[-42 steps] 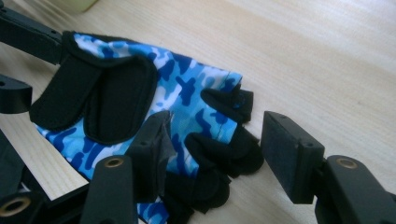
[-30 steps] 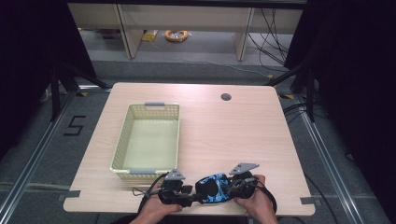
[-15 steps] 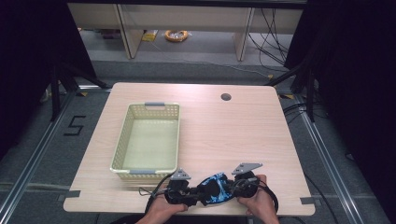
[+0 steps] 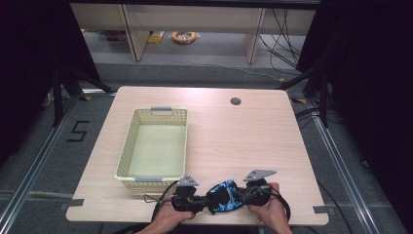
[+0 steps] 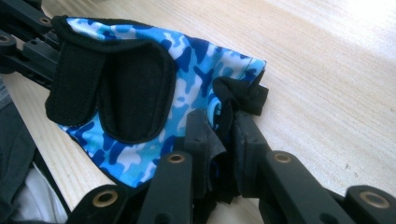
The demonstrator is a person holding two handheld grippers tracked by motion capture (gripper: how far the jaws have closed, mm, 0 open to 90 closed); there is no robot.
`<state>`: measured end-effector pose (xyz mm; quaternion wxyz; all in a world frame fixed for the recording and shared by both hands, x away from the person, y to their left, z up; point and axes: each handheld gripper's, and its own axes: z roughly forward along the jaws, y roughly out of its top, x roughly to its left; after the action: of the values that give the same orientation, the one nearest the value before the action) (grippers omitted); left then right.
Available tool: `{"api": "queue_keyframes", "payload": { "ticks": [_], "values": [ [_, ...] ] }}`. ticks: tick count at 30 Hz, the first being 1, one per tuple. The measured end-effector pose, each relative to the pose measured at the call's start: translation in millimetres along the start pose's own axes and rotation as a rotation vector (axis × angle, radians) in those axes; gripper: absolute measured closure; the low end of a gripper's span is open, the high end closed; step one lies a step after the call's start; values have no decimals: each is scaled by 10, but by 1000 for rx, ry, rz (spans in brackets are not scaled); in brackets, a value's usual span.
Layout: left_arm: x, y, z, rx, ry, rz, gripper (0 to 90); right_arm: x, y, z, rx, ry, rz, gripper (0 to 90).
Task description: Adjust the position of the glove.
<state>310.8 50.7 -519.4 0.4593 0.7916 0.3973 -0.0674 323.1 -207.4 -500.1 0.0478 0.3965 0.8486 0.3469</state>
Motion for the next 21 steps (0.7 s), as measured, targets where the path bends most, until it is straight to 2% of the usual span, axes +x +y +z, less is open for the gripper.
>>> {"api": "queue_keyframes", "payload": {
  "ticks": [3,8,9,12,13,15,17,18,21],
  "values": [
    [3,11,-11,-26,10,-1,822,15,4,-13,-31,10,11,789],
    [19,27,-49,-17,0,-1,825,21,24,-58,-38,13,6,790],
    [7,28,-44,-30,11,-1,825,12,22,-56,-46,12,2,790],
    [-15,38,-77,-28,17,23,826,-4,26,-62,-55,43,12,789],
    [-20,39,-91,-25,8,33,828,-4,29,-69,-68,30,9,790],
    [-29,40,-118,-24,12,41,834,19,38,-82,-72,36,9,789],
    [-17,41,-140,-23,-6,49,836,48,40,-89,-74,35,0,789],
    [-18,33,-139,-38,-9,36,835,61,41,-94,-68,36,2,789],
    [-4,17,-173,-34,-11,32,833,80,47,-101,-76,36,-2,788]
  ]
}}
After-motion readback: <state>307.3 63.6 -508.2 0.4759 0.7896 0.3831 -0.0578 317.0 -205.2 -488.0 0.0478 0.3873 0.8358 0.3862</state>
